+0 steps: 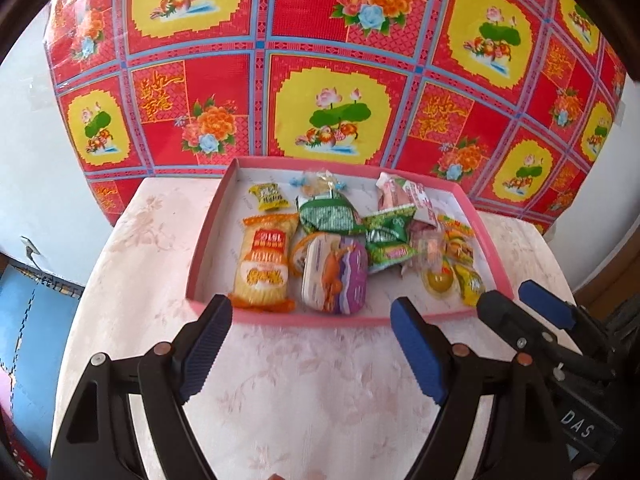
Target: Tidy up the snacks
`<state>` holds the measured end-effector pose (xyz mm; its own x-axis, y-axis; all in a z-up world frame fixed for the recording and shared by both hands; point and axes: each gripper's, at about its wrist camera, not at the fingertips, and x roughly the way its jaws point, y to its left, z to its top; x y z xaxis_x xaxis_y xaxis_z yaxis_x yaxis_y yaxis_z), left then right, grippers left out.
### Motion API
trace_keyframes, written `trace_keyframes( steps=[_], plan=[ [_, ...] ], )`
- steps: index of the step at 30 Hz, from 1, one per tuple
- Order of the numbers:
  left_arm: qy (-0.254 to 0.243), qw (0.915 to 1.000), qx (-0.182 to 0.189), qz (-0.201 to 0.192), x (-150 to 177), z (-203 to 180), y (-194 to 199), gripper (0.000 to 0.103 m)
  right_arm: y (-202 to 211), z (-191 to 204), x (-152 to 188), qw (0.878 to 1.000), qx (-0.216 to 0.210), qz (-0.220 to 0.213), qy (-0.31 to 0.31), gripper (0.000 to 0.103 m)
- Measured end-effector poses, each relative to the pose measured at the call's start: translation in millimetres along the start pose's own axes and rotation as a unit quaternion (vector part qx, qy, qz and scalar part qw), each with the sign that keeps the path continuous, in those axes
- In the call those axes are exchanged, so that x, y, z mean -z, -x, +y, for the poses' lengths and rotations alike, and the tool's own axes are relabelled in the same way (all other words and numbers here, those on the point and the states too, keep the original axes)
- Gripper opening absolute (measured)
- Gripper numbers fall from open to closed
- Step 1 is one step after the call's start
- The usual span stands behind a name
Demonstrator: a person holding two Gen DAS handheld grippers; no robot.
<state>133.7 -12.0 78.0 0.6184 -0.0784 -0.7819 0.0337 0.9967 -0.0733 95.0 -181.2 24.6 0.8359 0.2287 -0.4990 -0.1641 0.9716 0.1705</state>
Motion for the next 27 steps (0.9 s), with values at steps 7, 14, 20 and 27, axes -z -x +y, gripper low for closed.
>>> trace_keyframes(
  steps=[7, 14, 20, 27],
  plan=[
    [-0.006, 0.9999, -0.008, 0.012, 20, 0, 5, 0.085, 5, 1, 18, 1.000, 0.013, 0.018, -0.002, 0.074],
    [-0.003, 0.9993, -0.015, 0.035, 39, 3, -3, 0.085, 1, -3, 35, 0.999, 0.028, 0.038, -0.010, 0.074],
    [-0.001, 0.9982, -0.021, 0.055, 49, 5, -13, 0.085, -8, -5, 44, 0.997, 0.044, 0.055, -0.012, 0.074],
    [0.001, 0.9975, -0.026, 0.066, 57, 7, -23, 0.085, -19, -8, 53, 0.995, 0.072, 0.069, -0.003, 0.074]
  ],
)
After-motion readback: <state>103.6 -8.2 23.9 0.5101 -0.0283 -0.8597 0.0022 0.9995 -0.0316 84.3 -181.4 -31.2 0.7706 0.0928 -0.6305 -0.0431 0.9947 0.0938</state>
